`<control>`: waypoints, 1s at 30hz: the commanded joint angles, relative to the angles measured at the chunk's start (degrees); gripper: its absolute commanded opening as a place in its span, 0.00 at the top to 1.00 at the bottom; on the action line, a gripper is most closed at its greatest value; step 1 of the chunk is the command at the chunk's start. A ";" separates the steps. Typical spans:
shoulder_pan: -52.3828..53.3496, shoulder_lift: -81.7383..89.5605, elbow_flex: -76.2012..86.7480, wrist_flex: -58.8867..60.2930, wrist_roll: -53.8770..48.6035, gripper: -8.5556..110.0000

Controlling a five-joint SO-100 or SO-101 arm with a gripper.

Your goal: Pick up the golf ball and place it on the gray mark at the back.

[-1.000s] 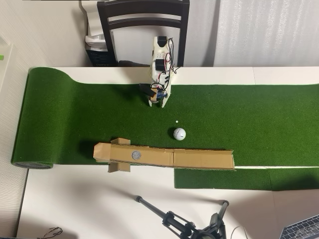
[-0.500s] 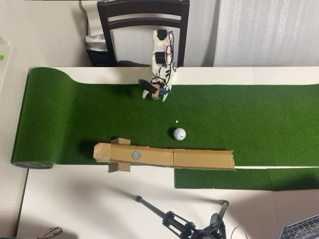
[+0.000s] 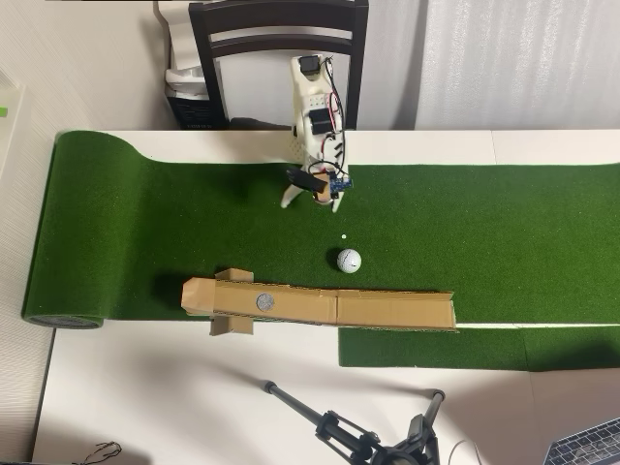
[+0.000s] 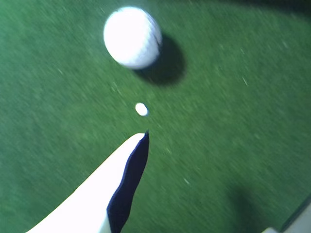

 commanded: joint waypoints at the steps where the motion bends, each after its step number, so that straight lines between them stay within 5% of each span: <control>1: -4.13 -0.79 -4.83 -4.04 6.06 0.46; 9: -12.22 -6.68 -5.36 -10.11 17.67 0.46; 30: -7.91 -17.40 -5.54 -29.79 17.40 0.46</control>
